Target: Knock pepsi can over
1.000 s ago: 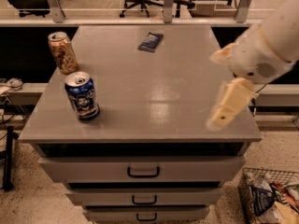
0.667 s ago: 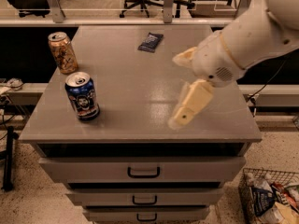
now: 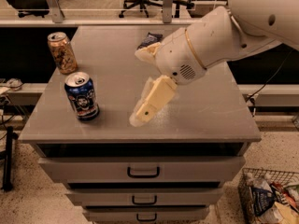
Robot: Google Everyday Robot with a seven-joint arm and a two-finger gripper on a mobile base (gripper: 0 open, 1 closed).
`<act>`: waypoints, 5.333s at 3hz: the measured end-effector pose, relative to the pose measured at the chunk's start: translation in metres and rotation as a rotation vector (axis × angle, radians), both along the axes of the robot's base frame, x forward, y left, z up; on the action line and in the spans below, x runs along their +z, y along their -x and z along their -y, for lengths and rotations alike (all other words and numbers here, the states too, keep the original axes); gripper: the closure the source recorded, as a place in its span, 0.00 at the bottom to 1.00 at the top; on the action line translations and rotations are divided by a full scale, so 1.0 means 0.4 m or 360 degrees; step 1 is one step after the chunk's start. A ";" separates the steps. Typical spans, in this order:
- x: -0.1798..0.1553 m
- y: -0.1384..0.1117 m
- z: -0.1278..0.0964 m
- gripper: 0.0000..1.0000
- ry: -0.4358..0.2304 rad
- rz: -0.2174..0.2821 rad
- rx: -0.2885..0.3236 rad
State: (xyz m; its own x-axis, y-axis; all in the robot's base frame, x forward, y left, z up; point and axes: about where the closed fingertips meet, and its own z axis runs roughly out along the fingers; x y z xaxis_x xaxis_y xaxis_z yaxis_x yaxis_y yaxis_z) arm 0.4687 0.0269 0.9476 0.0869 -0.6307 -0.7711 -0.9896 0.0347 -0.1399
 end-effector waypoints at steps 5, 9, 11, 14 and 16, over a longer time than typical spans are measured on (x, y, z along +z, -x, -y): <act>-0.143 -0.066 -0.400 0.00 -0.0567 -0.0018 0.0232; -0.116 -0.137 -0.328 0.93 -0.0562 0.0080 0.0092; -0.013 -0.243 -0.165 1.00 -0.0100 0.0169 0.0073; -0.174 -0.261 0.057 0.98 0.0815 -0.0102 0.0145; -0.210 -0.248 0.047 0.54 0.0945 -0.0142 0.0174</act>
Offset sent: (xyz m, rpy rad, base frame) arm 0.0280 0.1440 0.0013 0.4164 -0.0206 0.1560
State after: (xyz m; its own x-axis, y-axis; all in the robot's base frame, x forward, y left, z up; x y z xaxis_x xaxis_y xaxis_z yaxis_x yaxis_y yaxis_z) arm 0.5679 0.0082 0.8635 0.1266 -0.9463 -0.2975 -0.9918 -0.1263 -0.0202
